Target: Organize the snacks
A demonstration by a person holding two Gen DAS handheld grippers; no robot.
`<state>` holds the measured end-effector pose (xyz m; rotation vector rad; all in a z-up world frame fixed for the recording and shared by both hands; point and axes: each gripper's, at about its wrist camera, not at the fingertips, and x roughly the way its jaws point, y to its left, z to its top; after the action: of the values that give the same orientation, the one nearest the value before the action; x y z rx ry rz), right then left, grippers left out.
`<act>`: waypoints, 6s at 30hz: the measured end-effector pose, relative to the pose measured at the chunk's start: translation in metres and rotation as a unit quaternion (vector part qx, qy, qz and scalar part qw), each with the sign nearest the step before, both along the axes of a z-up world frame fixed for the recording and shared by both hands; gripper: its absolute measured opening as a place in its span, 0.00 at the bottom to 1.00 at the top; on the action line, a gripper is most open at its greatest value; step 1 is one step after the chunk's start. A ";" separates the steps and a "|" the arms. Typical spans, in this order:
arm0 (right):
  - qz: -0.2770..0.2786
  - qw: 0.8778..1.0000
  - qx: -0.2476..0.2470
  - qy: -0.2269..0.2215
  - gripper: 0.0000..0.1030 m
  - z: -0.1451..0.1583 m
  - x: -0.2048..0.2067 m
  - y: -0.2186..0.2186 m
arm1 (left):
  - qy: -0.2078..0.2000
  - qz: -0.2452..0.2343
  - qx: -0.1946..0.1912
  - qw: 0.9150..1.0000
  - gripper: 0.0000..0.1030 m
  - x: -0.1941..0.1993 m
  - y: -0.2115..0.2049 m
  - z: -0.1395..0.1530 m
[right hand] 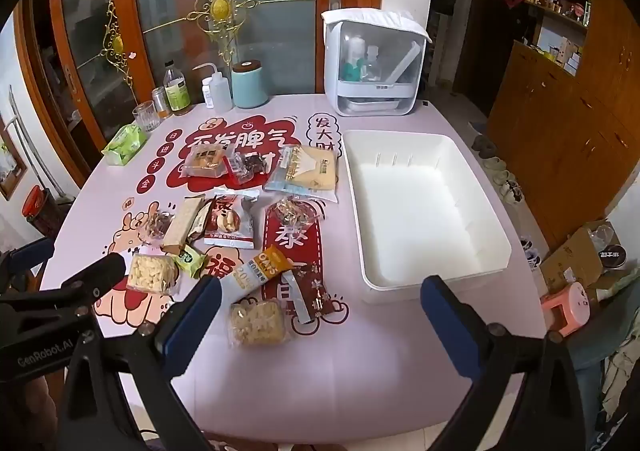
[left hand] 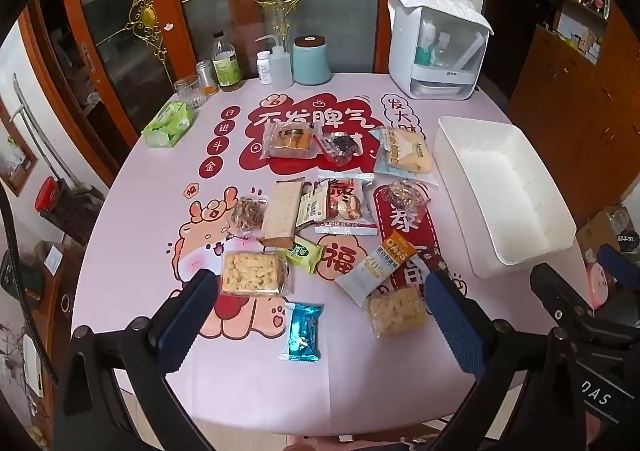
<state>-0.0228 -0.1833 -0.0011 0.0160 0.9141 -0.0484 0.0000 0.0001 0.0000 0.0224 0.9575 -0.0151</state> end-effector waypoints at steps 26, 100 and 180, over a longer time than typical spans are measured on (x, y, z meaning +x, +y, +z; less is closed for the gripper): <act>-0.011 1.000 0.002 0.006 0.98 -0.002 0.001 0.007 | 0.018 -0.012 -0.002 1.000 0.97 -0.004 0.008 -0.009; 0.076 0.993 0.041 0.079 0.97 -0.053 0.032 0.112 | 0.021 0.053 0.038 0.998 0.98 0.027 0.161 -0.044; 0.101 0.990 0.036 0.096 0.30 -0.089 0.036 0.111 | 0.107 -0.210 0.005 0.972 0.65 0.070 0.068 -0.087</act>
<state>0.0132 -0.0723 -0.0903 -0.0149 1.1066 0.1742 0.0695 0.0684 -0.0867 0.2358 1.1533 -0.4102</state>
